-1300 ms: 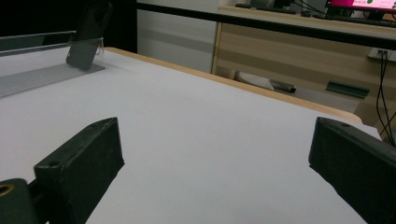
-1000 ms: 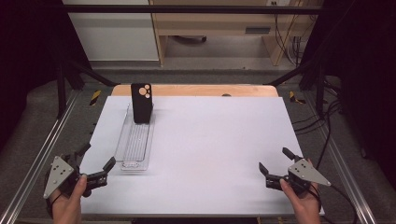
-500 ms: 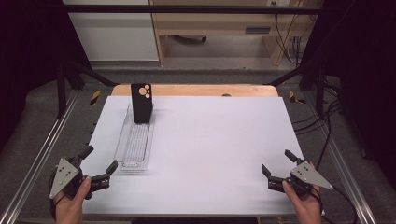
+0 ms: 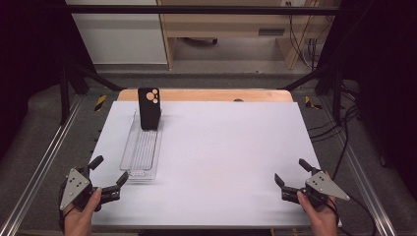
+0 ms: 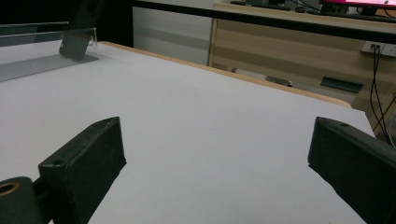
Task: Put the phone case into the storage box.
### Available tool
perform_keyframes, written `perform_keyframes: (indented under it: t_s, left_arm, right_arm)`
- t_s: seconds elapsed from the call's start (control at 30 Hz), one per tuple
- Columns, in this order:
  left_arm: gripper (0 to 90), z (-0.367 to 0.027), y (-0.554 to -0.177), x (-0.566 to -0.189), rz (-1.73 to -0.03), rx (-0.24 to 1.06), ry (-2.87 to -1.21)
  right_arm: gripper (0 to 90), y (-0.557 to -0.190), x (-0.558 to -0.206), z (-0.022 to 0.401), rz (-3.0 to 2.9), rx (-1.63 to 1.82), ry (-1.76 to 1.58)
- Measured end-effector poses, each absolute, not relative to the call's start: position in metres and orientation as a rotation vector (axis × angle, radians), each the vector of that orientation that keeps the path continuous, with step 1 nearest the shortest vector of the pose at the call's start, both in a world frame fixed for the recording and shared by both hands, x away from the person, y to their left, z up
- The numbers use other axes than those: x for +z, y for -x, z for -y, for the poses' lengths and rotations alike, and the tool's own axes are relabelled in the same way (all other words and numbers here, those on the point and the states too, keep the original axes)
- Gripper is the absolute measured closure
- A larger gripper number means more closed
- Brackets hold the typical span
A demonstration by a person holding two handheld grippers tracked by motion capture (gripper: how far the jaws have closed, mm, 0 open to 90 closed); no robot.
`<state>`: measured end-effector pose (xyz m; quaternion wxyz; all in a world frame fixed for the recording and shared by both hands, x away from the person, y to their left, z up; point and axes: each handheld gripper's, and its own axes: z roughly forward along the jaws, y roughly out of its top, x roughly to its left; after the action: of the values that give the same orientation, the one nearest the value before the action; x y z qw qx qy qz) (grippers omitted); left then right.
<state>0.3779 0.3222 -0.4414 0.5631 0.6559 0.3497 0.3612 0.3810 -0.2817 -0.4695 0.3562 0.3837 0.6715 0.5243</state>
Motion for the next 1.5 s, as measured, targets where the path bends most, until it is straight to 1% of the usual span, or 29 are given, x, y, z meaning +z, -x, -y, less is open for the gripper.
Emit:
perform_keyframes:
  t_s: [0.37, 0.93, 1.5]
  left_arm:
    - [2.1, -0.319, -0.379, -0.451, -0.812, 0.811, -1.525]
    - [1.9, -0.314, -0.379, -0.456, -0.763, 0.809, -1.504]
    - [1.8, -0.308, -0.380, -0.461, -0.757, 0.788, -1.493]
  right_arm:
    - [4.0, -0.382, -0.471, 0.279, -1.738, 1.376, -0.962]
    - [3.9, -0.384, -0.476, 0.268, -1.775, 1.386, -0.939]
    - [3.8, -0.392, -0.481, 0.255, -1.812, 1.420, -0.930]
